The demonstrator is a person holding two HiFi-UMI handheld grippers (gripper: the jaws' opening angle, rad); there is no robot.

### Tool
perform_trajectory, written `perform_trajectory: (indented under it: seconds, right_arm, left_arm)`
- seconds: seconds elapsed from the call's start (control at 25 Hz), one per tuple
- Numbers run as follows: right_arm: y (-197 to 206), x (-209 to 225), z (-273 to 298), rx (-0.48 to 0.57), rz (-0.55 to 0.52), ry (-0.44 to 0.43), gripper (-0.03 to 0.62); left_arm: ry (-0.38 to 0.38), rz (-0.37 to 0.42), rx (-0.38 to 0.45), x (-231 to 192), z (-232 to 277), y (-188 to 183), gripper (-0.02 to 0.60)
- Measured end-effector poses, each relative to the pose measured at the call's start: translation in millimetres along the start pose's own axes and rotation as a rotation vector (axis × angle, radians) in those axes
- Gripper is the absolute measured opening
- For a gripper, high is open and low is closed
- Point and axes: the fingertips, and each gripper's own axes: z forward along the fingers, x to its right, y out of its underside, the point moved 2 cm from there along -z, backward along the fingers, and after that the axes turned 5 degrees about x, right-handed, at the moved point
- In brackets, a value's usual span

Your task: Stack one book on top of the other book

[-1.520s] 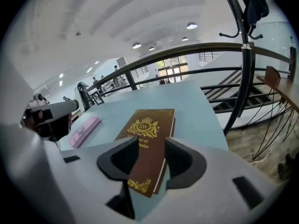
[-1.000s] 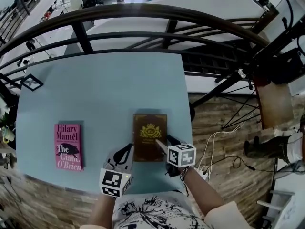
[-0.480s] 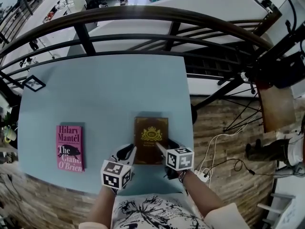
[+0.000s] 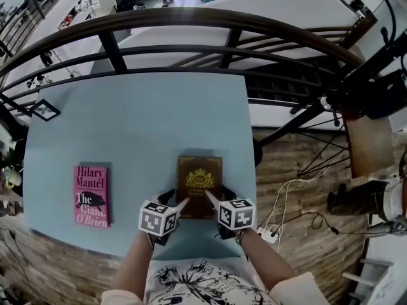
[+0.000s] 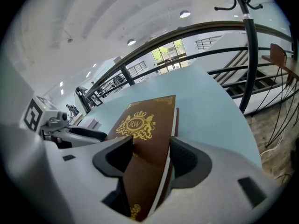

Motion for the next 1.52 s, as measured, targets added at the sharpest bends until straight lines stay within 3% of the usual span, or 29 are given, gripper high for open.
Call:
perform_trajectory:
  seconds: [0.32, 0.64, 1.0, 1.2, 1.52]
  right_arm:
    - [-0.2, 2.3, 0.7, 0.023, -0.006, 0.001, 0.238]
    - [1.1, -2.2, -4.3, 0.021, 0.020, 0.043, 0.233]
    - [-2.9, -37.2, -21.8, 0.076, 0.063, 0.101, 0.206]
    - [-2.2, -79.8, -22.2, 0.112, 0.115, 0.107, 0.199]
    - [-1.6, -185.2, -2.9, 0.159, 0.111, 0.114, 0.199]
  left_arm:
    - [0.051, -0.128, -0.034, -3.4, 12.1, 10.1, 0.215]
    - [0.046, -0.159, -0.027, -3.1, 8.9, 15.1, 0.215]
    - [0.025, -0.197, 0.019, -8.0, -24.5, 13.1, 0.213]
    - [0.022, -0.155, 0.036, -26.2, -66.8, 12.2, 0.213]
    - [0.029, -0.122, 0.036, -88.2, -154.6, 15.7, 0.214]
